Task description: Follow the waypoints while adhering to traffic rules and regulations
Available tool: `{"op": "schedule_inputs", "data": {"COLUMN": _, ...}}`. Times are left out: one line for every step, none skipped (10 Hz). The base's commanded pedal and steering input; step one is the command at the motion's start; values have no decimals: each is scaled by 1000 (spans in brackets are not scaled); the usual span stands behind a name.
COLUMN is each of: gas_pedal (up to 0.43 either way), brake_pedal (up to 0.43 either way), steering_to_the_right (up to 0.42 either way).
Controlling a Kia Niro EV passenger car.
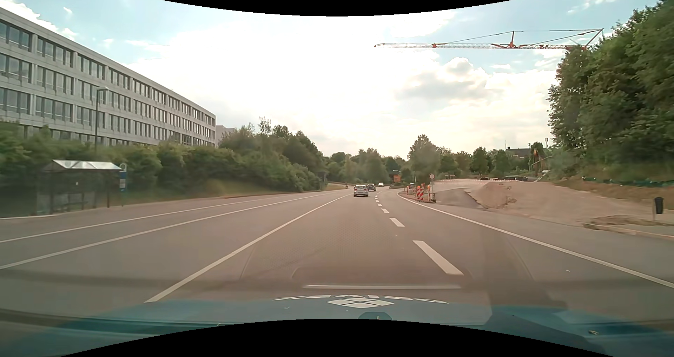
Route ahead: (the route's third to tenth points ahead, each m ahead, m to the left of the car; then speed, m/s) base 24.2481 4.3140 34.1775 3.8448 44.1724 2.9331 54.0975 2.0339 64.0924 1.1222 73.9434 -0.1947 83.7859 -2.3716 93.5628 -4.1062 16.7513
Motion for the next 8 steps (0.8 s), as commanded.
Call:
{"op": "schedule_inputs", "data": {"gas_pedal": 169, "brake_pedal": 0, "steering_to_the_right": 9}}
{"op": "schedule_inputs", "data": {"gas_pedal": 169, "brake_pedal": 0, "steering_to_the_right": 9}}
{"op": "schedule_inputs", "data": {"gas_pedal": 169, "brake_pedal": 0, "steering_to_the_right": 9}}
{"op": "schedule_inputs", "data": {"gas_pedal": 169, "brake_pedal": 0, "steering_to_the_right": 9}}
{"op": "schedule_inputs", "data": {"gas_pedal": 169, "brake_pedal": 0, "steering_to_the_right": 9}}
{"op": "schedule_inputs", "data": {"gas_pedal": 169, "brake_pedal": 0, "steering_to_the_right": 9}}
{"op": "schedule_inputs", "data": {"gas_pedal": 169, "brake_pedal": 0, "steering_to_the_right": 9}}
{"op": "schedule_inputs", "data": {"gas_pedal": 169, "brake_pedal": 0, "steering_to_the_right": 9}}
